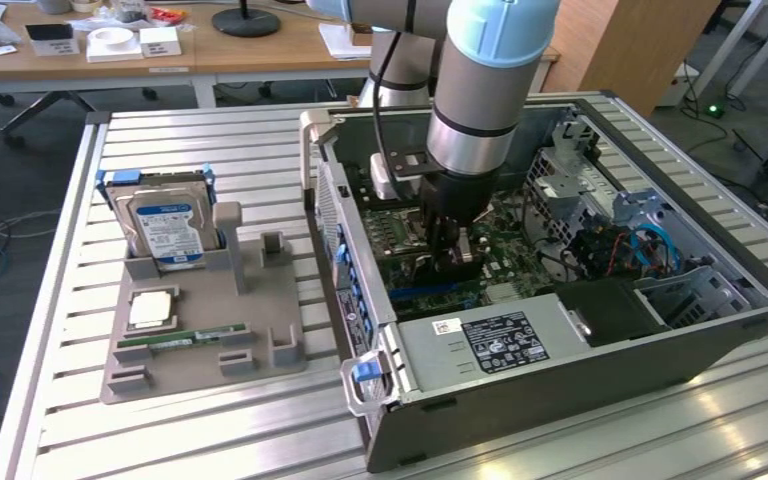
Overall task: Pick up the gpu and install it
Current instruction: 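Insert the gpu into the slot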
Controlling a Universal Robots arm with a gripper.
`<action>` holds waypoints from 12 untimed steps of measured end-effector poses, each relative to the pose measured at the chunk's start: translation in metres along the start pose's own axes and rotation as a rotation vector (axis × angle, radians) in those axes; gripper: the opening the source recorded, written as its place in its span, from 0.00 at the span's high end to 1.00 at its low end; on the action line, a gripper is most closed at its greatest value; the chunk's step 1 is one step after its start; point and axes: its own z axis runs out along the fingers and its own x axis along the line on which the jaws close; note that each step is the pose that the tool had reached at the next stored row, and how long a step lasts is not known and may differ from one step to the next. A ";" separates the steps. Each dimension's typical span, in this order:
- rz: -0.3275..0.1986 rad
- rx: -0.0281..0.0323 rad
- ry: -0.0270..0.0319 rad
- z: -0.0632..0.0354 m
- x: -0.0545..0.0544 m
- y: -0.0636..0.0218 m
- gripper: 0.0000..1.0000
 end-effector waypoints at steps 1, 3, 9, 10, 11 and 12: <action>0.000 0.0000 0.0000 0.0000 0.000 0.0000 0.73; 0.000 0.0001 0.0000 0.0000 0.000 0.0000 0.73; 0.000 0.0001 0.0000 0.0000 0.000 0.0000 0.73; 0.000 0.0000 0.0000 0.0000 0.000 0.0000 0.73; 0.000 0.0000 0.0000 0.0016 0.000 0.0001 0.73; 0.000 0.0000 -0.0001 0.0017 0.000 0.0001 0.73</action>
